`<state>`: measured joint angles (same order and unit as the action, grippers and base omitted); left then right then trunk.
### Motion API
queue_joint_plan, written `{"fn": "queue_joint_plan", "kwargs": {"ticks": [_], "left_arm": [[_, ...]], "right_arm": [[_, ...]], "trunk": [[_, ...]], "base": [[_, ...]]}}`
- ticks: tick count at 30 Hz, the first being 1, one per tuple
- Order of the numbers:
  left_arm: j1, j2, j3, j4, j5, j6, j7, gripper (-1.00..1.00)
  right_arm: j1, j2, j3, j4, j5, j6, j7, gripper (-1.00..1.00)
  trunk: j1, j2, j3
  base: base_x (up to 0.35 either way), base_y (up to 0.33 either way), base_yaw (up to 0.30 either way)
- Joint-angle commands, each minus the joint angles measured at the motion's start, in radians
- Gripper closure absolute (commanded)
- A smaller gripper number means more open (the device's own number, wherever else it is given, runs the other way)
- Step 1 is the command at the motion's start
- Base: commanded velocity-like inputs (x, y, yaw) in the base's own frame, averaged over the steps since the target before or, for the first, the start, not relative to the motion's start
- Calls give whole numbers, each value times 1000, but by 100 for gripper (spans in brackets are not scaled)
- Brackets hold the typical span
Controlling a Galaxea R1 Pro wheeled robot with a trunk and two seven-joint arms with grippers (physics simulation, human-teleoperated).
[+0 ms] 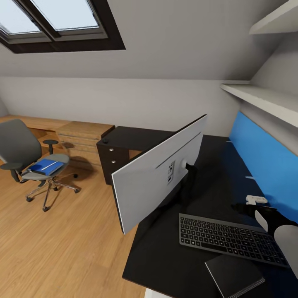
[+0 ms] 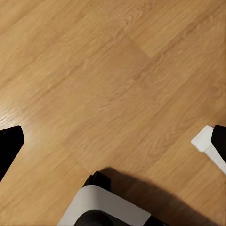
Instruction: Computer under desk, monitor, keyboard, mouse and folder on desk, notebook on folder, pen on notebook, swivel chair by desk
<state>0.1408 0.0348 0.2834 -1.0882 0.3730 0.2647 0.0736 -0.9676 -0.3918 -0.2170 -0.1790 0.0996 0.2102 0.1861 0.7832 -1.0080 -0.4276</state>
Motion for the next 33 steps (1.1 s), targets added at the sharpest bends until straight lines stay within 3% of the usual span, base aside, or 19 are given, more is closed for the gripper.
{"fn": "queue_joint_plan", "kwargs": {"ticks": [1,16,27,33], "left_arm": [[0,0,-1,-2,11,5,6,-100],[0,0,-1,-2,11,5,6,-100],[0,0,-1,-1,11,5,6,-100],[0,0,-1,3,11,5,5,-100]], "right_arm": [[0,0,-9,-2,11,5,6,-100],[0,-1,-8,0,12,9,5,-100],[0,-1,-7,-2,12,79,4,-100],[0,-5,-7,-3,12,101,1,-100]], "trunk": [[4,-8,-4],[62,-113,-51],[104,-190,-86],[104,-190,-86]], "base": [[0,0,0],[0,0,0],[0,0,0],[0,0,0]]}}
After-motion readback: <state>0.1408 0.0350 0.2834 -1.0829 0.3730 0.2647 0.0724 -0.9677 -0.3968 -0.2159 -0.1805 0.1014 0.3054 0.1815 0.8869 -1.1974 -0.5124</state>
